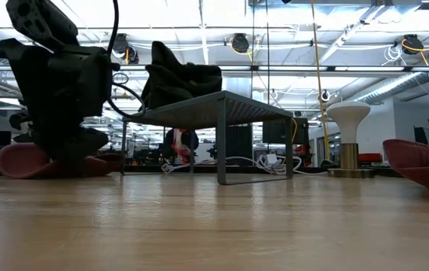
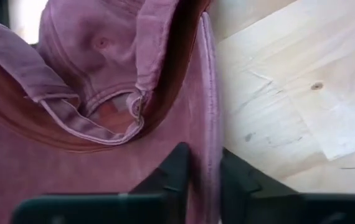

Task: Pick & Place hat
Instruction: Put the top red cap on the shelf

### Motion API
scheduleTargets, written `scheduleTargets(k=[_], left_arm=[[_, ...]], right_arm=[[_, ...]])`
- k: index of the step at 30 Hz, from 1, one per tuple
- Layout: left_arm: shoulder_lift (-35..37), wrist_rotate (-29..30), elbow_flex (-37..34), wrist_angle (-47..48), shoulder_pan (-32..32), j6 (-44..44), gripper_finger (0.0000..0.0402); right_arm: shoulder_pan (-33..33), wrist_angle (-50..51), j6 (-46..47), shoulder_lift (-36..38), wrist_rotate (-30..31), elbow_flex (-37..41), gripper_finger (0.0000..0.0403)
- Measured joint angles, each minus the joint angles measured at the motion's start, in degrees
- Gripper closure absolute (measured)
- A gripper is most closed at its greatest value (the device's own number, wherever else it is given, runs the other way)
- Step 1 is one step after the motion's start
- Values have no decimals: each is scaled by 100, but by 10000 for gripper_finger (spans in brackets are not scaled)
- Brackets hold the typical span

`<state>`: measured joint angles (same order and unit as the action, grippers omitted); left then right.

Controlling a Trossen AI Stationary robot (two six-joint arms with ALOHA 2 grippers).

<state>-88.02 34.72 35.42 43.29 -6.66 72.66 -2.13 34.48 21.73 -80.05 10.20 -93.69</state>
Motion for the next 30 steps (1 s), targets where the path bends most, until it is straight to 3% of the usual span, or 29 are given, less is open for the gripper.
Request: scheduleTargets(k=[3,9,21,27,30], left_arm=[[8,-1,26,81,-53,-120,389],[123,-301,483,761,-215,12,392],[1556,-344,1410,1626,-742,239,394],[2379,-856,1797,1690,-1099,-153,394],[2751,-1381,1993,1626,-1269,-531,394]], right_arm=[[0,1,-5,0,0,0,191],[0,7,7,0,0,0,191],[0,4,10,0,-477,0,190],[-2,-5,10,0,-474,0,190],[-2,-9,10,-1,-476,0,190]])
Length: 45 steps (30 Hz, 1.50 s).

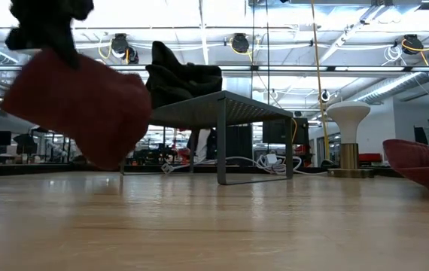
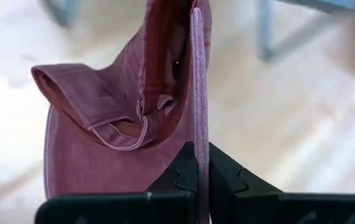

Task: Pick & Place hat
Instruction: Put the top red cap on the shelf

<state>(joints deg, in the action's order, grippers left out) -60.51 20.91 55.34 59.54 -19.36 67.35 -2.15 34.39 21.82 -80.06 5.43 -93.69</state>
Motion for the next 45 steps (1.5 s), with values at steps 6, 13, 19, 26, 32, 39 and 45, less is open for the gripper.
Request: scheduleTargets(k=[6,13,19,26,32,39,45], left_arm=[[542,-974,350,-77,-325,-394,394],[1088,-994,423,-1683,-557,-1529,394],[1375,-908,425,-3451,-555,-2902,394],[1465,-984,425,-5047,-555,-4156,394],[1433,-982,427,-6394,-548,-5434,394],[1307,-868,429,-7624,-548,-7153,394],[898,-784,429,-8689,-547,-8723,394]], right_arm=[[0,-72,-13,1,2,0,190],[0,-379,307,1,-319,0,190],[-26,-356,642,65,-1662,0,190],[-46,-212,813,171,-3776,0,190],[68,-208,977,245,-4278,-2,190],[228,-678,1248,286,-3175,0,190],[343,-2343,1613,300,-2644,344,190]])
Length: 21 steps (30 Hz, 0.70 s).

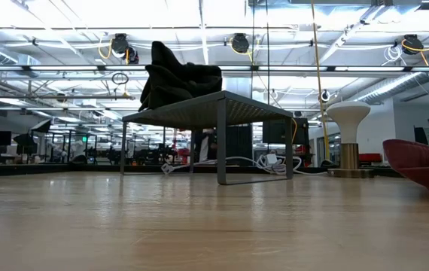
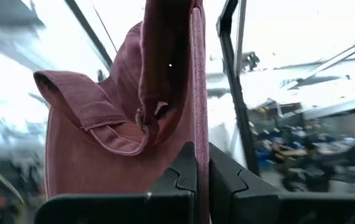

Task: Pick & Place hat
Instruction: Put the top red cap on the shelf

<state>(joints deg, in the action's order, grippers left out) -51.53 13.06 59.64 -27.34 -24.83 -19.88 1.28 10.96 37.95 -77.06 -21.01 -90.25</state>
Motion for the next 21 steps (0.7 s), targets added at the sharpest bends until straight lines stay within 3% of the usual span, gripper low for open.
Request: scheduleTargets(k=[5,13,17,21], left_arm=[[-475,-258,0,-1059,97,-987,394],[-1157,-1056,0,-2387,587,-1309,394],[-1488,-1441,2,-2911,906,-1245,394],[-1920,-1696,62,-3362,1226,-877,394]], right_arm=[[-24,-2346,741,149,-5,954,186],[-230,-6305,2345,246,40,2899,159],[-234,-7432,2476,245,319,3513,161],[-234,-7758,2454,247,482,3649,167]])
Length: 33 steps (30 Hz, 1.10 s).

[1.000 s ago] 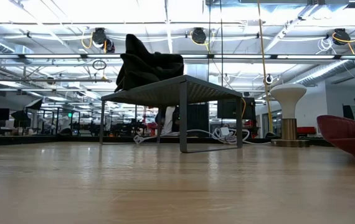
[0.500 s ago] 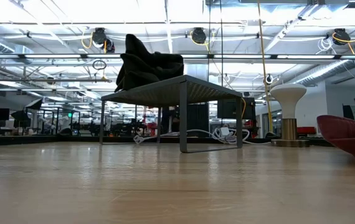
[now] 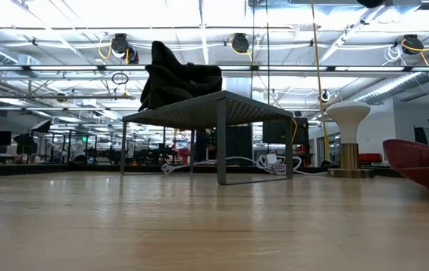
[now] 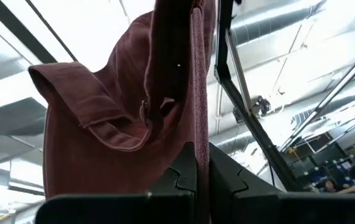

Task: Pick & Place hat
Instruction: Put the top red cap on the shelf

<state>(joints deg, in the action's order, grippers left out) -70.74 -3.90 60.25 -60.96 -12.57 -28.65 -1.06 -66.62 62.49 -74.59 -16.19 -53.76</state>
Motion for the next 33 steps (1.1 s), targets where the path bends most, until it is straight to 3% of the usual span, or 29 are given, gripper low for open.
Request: scheduleTargets(k=[4,10,21,26,29,33], left_arm=[[-588,-288,489,0,252,354,394],[-1407,-984,1399,109,602,928,394],[-2316,-1234,2031,80,854,1733,394],[-2402,-1001,2034,104,841,1837,394],[-2394,-878,2034,181,832,1765,394],[-2391,-849,2037,221,828,1745,394]], right_arm=[[-89,152,-29,0,76,-76,171],[-249,38,135,0,-321,-188,172],[-267,-83,158,25,-957,-673,172],[-267,-64,131,73,-944,-712,176],[-267,-54,112,75,-935,-714,194],[-264,0,136,86,-868,-714,261]])
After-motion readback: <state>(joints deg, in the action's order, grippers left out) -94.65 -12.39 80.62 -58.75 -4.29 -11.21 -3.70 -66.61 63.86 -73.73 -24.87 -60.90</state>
